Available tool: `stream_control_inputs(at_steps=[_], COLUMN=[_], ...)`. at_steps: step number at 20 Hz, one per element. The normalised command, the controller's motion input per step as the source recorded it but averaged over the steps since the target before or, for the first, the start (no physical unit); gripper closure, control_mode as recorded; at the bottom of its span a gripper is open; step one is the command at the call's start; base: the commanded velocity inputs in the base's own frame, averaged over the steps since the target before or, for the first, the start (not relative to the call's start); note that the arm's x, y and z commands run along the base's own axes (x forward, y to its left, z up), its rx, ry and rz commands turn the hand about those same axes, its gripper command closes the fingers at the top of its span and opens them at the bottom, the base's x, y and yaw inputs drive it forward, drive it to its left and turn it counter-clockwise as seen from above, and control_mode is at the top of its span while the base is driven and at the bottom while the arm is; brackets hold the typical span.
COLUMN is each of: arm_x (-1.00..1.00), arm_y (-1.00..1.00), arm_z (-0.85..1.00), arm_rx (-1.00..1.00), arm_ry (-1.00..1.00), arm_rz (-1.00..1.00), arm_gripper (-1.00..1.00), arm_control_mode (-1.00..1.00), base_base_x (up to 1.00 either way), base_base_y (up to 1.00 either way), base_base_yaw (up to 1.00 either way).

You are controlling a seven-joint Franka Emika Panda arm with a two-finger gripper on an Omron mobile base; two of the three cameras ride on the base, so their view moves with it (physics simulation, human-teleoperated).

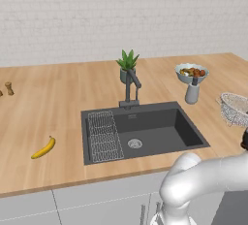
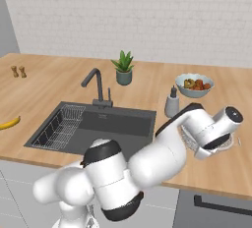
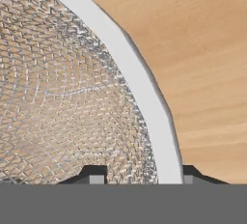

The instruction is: Put the colander in the sink, put the banana in the colander, and turn on the sink faucet and pour water over the colander.

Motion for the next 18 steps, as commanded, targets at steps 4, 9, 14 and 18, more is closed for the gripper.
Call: stream_control_inputs(at_steps=[4, 9, 14, 18], arm_x=[0.14, 0.01, 0.00, 0.00], arm_y=[0.27, 0.45, 0.66, 0.68], arm_z=[-0.70, -0.40, -0.06, 0.10], arm_rx=[0.00, 0.00, -0.04, -0.07], arm_ry=[0.05, 0.00, -0.11, -0.24], arm_rz=[-0.02, 0.08, 0.39, 0.52], arm_gripper=[1.00, 1.00, 1.00, 1.00], arm_control_mode=[-1.00, -1.00, -1.00, -1.00], base_base_x=[0.00, 0.00, 0.00, 0.00], base_base_y=[0.00, 0.00, 0.00, 0.00], base_base_yaw=[0.00, 0.00, 0.00, 0.00])
